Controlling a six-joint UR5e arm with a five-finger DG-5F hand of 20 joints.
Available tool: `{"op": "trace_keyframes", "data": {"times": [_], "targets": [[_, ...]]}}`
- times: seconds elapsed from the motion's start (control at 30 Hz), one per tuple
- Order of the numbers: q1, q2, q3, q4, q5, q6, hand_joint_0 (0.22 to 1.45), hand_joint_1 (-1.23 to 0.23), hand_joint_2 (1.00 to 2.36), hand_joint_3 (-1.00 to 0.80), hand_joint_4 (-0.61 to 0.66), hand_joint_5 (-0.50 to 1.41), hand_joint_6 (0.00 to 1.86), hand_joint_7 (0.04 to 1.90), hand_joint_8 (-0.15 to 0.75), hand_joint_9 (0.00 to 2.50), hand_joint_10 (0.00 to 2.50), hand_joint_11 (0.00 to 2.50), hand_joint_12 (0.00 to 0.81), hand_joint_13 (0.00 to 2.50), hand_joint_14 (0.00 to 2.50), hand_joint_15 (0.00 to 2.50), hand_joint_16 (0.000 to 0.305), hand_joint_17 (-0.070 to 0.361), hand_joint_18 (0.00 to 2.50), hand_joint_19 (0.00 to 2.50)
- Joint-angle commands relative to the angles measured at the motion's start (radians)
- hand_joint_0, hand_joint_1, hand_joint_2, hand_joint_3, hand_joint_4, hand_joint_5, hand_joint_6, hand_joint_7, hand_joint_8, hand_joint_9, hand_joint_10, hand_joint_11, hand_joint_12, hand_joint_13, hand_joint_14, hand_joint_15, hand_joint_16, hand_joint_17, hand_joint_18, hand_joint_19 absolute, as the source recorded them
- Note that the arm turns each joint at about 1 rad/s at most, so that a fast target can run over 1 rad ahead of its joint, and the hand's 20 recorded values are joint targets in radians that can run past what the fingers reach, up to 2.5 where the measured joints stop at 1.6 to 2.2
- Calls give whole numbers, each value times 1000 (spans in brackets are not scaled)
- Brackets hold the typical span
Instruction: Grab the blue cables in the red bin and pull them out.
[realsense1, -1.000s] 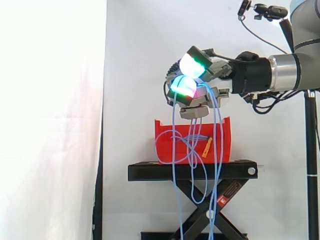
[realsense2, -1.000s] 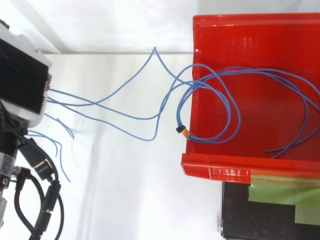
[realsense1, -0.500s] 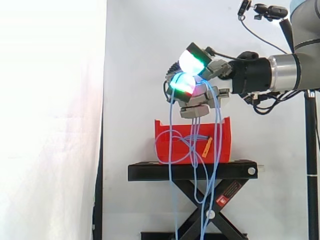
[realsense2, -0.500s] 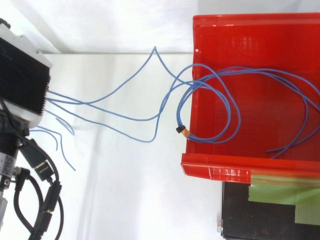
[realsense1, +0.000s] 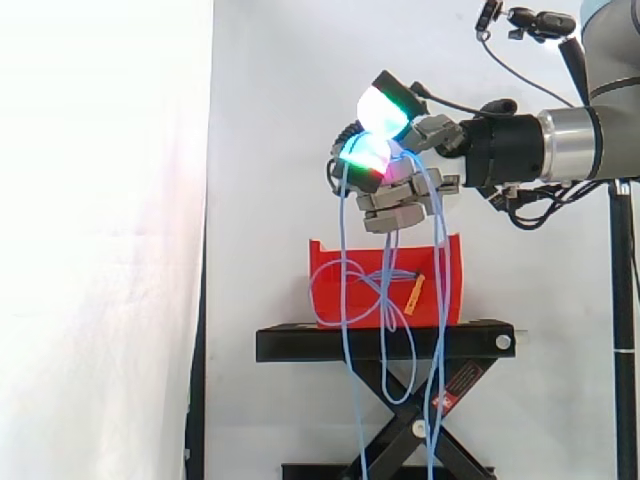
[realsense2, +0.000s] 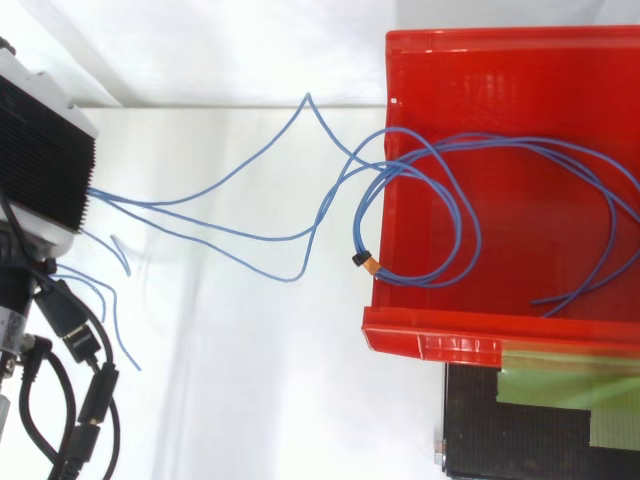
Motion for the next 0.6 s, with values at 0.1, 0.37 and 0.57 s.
{"op": "trace_keyframes", "data": {"times": [0.1, 0.37, 0.57], "targets": [[0, 0, 0, 1, 0, 1, 995, -1030, 1003, -935, 59, 809, 1043, 426, 193, 1458, 35, 1426, 256, 1177, 2500, 594, 37, 83, 1314, 2059], [0, 0, 0, 1, -2, -2, 994, -1031, 1003, -933, 67, 812, 1028, 431, 199, 1459, 35, 1435, 262, 1173, 2500, 620, 36, 81, 1306, 2068], [3, 0, -74, 16, -2, -1, 992, -1031, 1003, -937, 61, 813, 1025, 432, 203, 1462, 35, 1428, 264, 1173, 2500, 623, 36, 82, 1300, 2058]]}}
